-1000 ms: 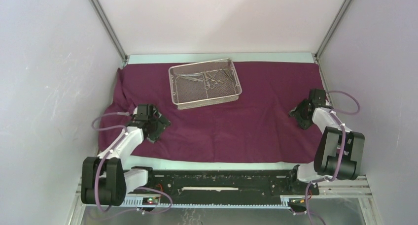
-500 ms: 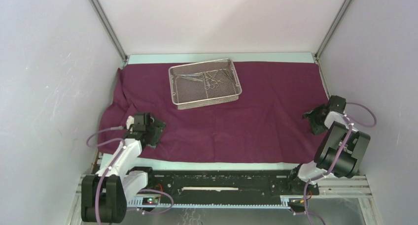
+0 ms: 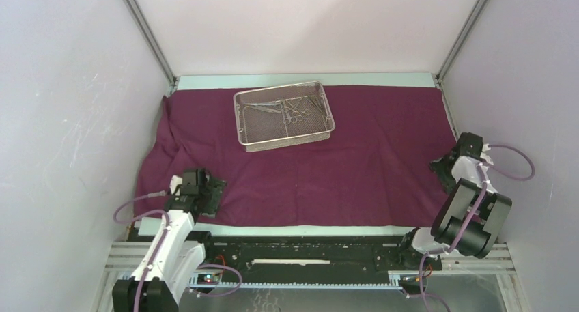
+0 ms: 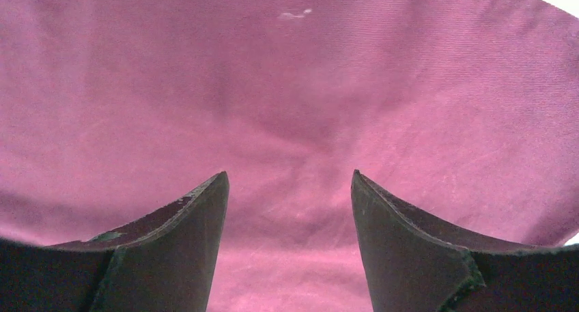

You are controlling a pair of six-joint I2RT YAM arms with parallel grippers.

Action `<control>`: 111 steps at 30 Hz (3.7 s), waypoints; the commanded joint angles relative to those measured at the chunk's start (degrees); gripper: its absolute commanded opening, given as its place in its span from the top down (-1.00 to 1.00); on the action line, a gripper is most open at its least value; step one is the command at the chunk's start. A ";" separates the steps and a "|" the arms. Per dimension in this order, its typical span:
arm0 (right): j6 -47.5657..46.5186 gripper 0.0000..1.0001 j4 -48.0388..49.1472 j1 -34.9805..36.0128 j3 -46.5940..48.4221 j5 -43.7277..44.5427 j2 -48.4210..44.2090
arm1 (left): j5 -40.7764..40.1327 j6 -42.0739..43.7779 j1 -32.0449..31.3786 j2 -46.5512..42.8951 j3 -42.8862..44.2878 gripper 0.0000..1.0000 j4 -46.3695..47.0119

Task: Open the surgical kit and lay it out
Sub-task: Move the container from the surgical kit.

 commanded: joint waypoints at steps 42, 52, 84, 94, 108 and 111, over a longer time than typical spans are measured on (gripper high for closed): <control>-13.06 -0.62 1.82 54.17 36.47 -16.23 19.43 | 8.59 23.94 44.67 28.70 13.74 -0.68 9.49; -12.52 -0.61 2.97 54.23 34.51 -16.03 18.63 | 1.66 20.42 55.57 20.45 4.55 -0.70 4.56; -17.92 -0.46 -3.81 50.88 61.08 -15.63 41.69 | -10.70 29.42 26.69 39.88 52.15 -0.64 -3.06; -16.22 -0.46 -1.07 51.27 56.29 -17.03 38.52 | -6.37 25.77 30.73 46.75 47.90 -0.64 4.47; -15.90 -0.45 1.09 51.97 51.65 -16.92 34.08 | -1.27 27.61 44.35 41.63 31.64 -0.62 12.20; -15.81 -0.46 1.76 52.24 50.45 -17.13 33.50 | -2.14 28.66 46.54 41.65 30.41 -0.57 12.26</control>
